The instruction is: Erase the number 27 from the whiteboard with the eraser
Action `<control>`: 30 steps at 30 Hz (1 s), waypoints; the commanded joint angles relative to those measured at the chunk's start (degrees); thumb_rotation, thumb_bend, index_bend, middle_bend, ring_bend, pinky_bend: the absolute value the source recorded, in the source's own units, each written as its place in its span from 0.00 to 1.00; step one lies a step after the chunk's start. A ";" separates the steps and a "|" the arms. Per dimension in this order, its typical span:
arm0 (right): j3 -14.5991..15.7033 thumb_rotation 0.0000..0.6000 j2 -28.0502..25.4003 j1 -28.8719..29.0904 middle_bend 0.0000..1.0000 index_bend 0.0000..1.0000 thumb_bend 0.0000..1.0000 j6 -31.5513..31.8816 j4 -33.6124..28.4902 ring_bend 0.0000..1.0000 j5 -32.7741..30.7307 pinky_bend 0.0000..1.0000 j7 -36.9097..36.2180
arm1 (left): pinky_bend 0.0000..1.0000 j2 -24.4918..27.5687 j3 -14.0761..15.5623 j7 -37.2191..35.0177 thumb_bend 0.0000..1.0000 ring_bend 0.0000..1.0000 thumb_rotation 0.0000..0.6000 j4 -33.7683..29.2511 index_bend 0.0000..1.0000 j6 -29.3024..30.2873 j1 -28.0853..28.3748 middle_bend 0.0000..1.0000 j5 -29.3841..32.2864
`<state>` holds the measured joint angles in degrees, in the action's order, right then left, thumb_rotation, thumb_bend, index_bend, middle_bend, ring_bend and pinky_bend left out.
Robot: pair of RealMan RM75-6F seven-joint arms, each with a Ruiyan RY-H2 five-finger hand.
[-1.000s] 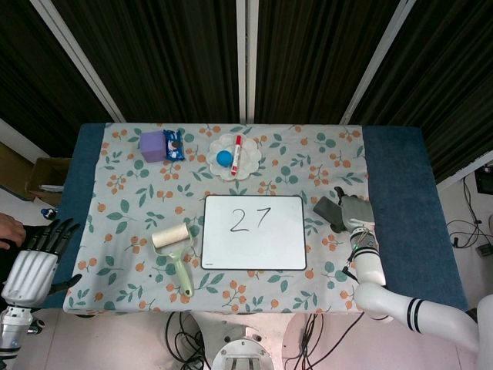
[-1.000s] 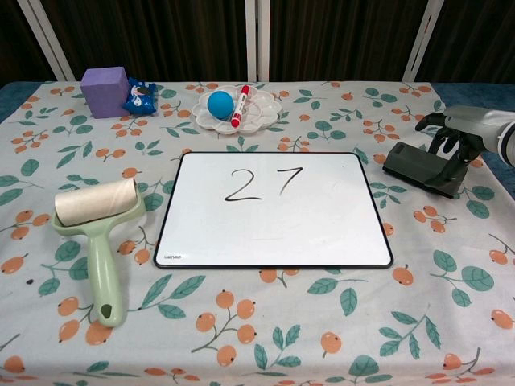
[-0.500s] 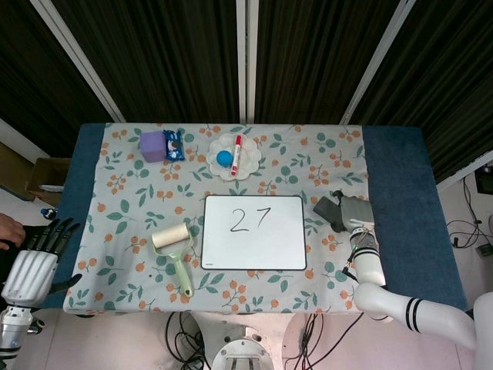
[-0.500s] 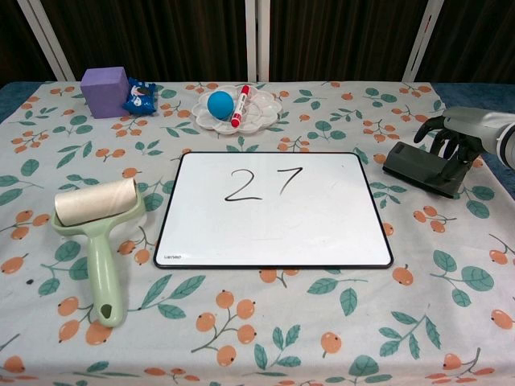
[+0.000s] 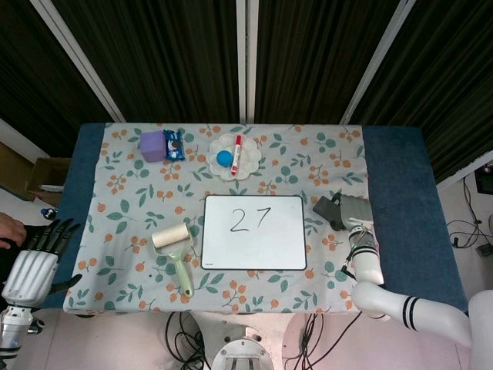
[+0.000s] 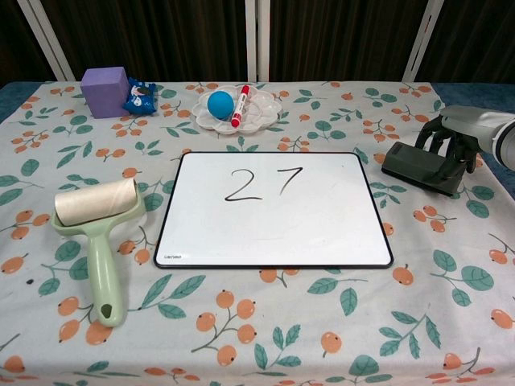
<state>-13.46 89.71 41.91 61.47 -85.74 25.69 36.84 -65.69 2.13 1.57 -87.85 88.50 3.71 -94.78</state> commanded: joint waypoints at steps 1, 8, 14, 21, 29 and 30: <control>0.42 1.00 0.32 -0.17 0.49 0.50 0.28 0.68 0.34 0.46 1.82 0.61 -0.62 | 0.17 -0.01 -0.01 -0.02 0.01 0.04 1.00 0.03 0.10 -0.03 0.01 0.07 0.04; 1.69 1.00 -0.29 -1.47 0.54 0.58 0.30 2.10 -0.44 0.51 8.70 0.67 -3.32 | 0.17 -0.07 0.00 -0.17 0.01 0.04 1.00 0.15 0.10 0.00 -0.03 0.07 0.11; 3.79 1.00 -3.34 -2.94 0.56 0.60 0.30 4.47 -5.39 0.53 18.29 0.69 -5.09 | 0.17 -0.05 0.03 -0.23 0.01 0.04 1.00 0.16 0.10 0.08 -0.10 0.07 0.13; 8.01 1.00 -9.61 -3.34 0.59 0.64 0.31 -1.49 -10.18 0.56 34.41 0.72 -13.10 | 0.17 -0.10 0.02 0.04 0.01 0.04 1.00 -0.04 0.10 -0.10 0.05 0.07 0.03; 12.50 1.00 -9.34 -1.28 0.62 0.69 0.31 -7.75 -3.63 0.59 51.23 0.74 -22.45 | 0.17 0.01 -0.03 0.25 0.01 0.04 1.00 -0.28 0.10 -0.50 0.23 0.07 0.26; 12.75 1.00 -8.74 -1.00 0.62 0.70 0.31 -8.39 -2.81 0.59 51.93 0.75 -22.93 | 0.17 0.00 -0.03 0.25 0.01 0.04 1.00 -0.29 0.10 -0.52 0.23 0.07 0.26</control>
<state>-2.55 80.38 39.95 55.60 -91.18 74.43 16.67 -65.70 2.10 1.82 -88.14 87.98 3.95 -94.52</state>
